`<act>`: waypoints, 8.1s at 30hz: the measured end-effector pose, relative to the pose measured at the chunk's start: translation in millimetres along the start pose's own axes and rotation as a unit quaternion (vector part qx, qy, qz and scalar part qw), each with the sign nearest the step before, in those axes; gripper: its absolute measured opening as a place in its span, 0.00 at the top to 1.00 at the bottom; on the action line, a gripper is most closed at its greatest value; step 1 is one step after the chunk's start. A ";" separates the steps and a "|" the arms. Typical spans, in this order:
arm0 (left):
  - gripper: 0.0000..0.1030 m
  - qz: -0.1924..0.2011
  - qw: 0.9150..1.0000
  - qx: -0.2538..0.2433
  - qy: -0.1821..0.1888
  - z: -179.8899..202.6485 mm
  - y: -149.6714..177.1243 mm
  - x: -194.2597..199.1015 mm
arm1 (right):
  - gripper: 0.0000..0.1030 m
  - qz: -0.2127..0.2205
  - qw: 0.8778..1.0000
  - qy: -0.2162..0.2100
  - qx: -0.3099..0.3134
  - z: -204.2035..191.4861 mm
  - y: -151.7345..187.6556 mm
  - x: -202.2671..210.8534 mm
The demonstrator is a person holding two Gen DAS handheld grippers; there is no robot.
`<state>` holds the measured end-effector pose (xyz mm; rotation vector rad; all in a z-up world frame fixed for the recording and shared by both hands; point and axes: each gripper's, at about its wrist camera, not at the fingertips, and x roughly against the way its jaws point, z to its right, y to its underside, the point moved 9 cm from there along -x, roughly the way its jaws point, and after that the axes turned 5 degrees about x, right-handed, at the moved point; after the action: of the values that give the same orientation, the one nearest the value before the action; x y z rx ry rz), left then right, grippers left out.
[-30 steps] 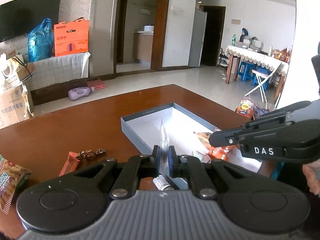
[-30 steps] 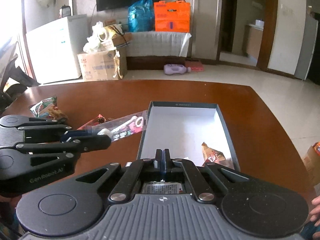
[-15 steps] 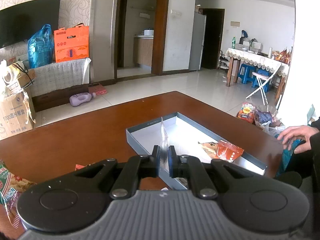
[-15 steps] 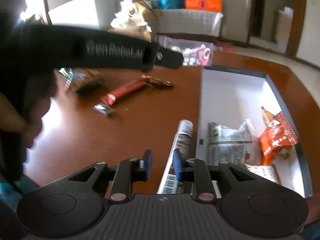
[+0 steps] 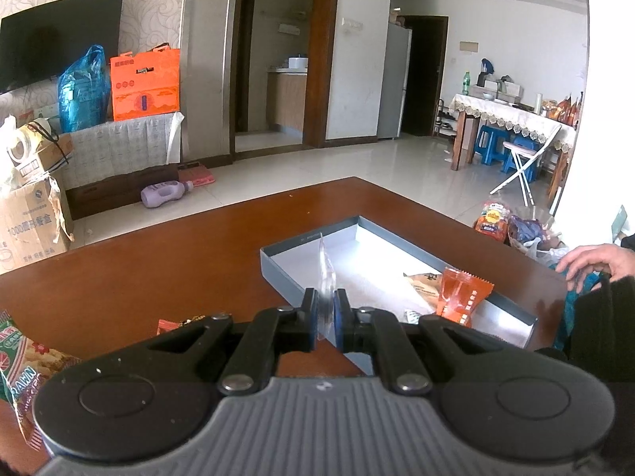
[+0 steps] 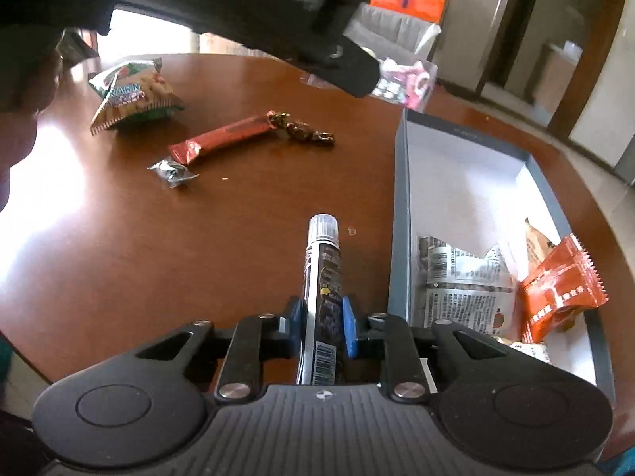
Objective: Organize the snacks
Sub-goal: 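Carry the candy packet with the left gripper while the right carries the tube over the box, then open both grippers to drop the candy packet and tube into the box, then move both grippers back over the remaining snacks on the table, then grasp the wrapped chocolate with the right gripper while the left grasps the clear candy packet, then carry the chocolate with the right gripper while the left carries the candy packet over the box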
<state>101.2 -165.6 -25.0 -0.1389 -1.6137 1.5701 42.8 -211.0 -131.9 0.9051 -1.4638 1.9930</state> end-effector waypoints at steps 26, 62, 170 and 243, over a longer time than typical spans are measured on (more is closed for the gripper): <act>0.97 -0.019 0.999 0.003 0.034 58.9 14.3 -55.4 | 0.79 0.051 0.988 0.060 -0.134 131.7 2.1 46.7; 0.10 0.042 0.997 0.062 -0.003 33.8 8.3 -4.9 | 0.39 0.106 0.979 0.117 -0.128 120.8 3.8 71.7; 0.63 -0.055 0.996 0.052 -0.047 -163.6 103.8 -19.3 | 0.75 0.054 0.997 -0.054 0.014 -27.3 -104.1 -84.8; 0.76 -0.046 0.997 -0.001 0.060 73.9 27.6 -95.5 | 0.76 0.057 0.994 0.053 -0.081 152.9 -15.4 25.5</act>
<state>102.0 -274.9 -83.3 -0.1550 -1.5074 1.4622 70.5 -352.3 -72.4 0.6498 -1.6208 1.9362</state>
